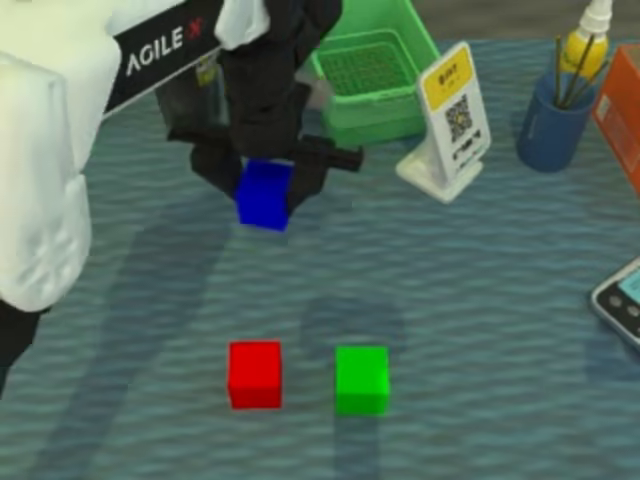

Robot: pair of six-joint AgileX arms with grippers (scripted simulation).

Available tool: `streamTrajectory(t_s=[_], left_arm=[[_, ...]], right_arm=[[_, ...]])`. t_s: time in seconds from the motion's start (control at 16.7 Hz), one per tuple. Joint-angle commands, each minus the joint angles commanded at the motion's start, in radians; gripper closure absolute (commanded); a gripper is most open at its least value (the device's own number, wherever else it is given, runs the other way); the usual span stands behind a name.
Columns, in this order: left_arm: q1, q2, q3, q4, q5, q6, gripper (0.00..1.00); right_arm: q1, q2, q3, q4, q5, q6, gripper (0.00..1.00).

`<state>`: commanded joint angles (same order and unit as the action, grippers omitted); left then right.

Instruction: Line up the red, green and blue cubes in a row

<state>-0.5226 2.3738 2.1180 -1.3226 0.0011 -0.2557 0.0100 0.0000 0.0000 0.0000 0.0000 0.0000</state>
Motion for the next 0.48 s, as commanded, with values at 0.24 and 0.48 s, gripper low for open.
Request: streamTrajectory(t_s=[0.24,0.48], left_arm=[[-0.209,0.011,0.027,-0.036,0.000,-0.355,1.00],[-0.394,0.003,0.046,-0.055,-0.001,-0.626,1.00]], right_arm=[[0.000,0.000,0.000,0.000,0.000,0.000,0.00],[0.000,0.000,0.000,0.000,0.000,0.000,0.00]])
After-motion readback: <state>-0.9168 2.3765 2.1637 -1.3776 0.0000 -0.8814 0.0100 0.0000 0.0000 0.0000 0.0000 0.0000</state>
